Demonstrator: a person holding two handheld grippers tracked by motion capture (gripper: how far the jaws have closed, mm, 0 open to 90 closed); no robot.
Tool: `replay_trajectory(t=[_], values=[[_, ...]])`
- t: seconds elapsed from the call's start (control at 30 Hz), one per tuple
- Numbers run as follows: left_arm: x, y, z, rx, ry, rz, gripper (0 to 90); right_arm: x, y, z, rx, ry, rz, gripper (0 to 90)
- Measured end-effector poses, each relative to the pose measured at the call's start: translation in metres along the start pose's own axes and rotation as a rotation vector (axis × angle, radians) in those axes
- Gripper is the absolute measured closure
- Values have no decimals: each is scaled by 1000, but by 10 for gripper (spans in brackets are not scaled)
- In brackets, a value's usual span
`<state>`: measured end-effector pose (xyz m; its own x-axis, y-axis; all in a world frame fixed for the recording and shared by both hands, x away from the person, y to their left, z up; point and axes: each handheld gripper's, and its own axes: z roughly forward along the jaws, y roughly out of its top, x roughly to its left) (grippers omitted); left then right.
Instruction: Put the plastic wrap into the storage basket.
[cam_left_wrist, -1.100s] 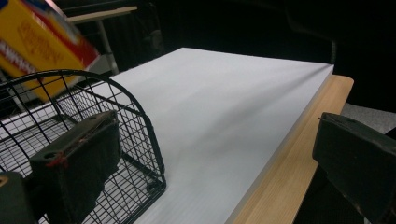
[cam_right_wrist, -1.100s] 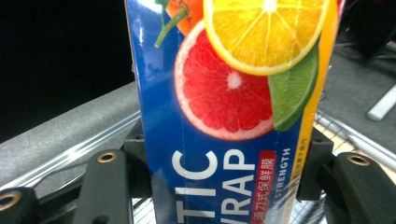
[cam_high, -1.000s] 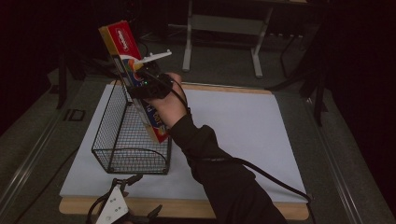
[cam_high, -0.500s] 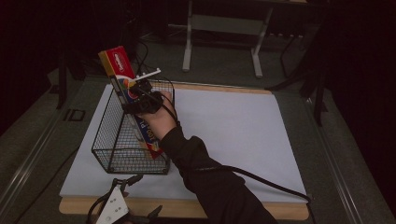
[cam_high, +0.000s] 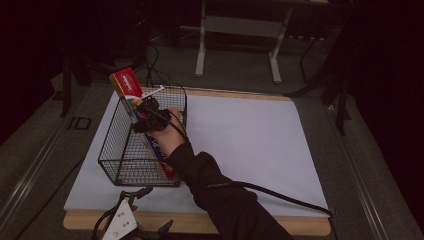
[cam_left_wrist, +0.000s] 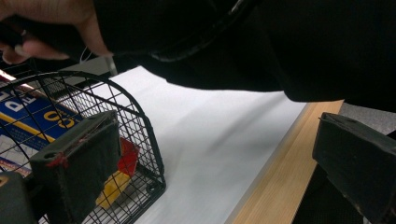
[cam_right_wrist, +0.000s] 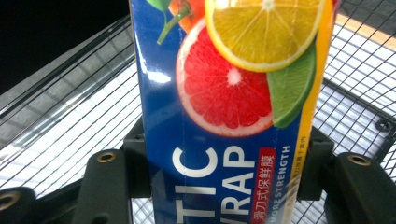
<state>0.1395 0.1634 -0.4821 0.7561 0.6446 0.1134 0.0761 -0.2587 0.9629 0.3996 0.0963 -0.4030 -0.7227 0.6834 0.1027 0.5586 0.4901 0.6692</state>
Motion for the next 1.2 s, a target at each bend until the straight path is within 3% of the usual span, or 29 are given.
replay_trajectory(t=[0.33,0.43,0.73,0.93,1.2], values=[[0,0,0,1,-1,3,17,0,2,10,1,-18,7,390],[0,0,0,2,-1,3,17,-9,2,16,-12,-51,57,390],[0,0,1,3,-2,4,17,-27,1,37,33,-53,137,385],[0,0,-1,-1,-2,7,17,-20,3,47,57,-96,105,383],[-1,0,0,3,-4,11,18,-25,3,50,70,-89,115,376]])
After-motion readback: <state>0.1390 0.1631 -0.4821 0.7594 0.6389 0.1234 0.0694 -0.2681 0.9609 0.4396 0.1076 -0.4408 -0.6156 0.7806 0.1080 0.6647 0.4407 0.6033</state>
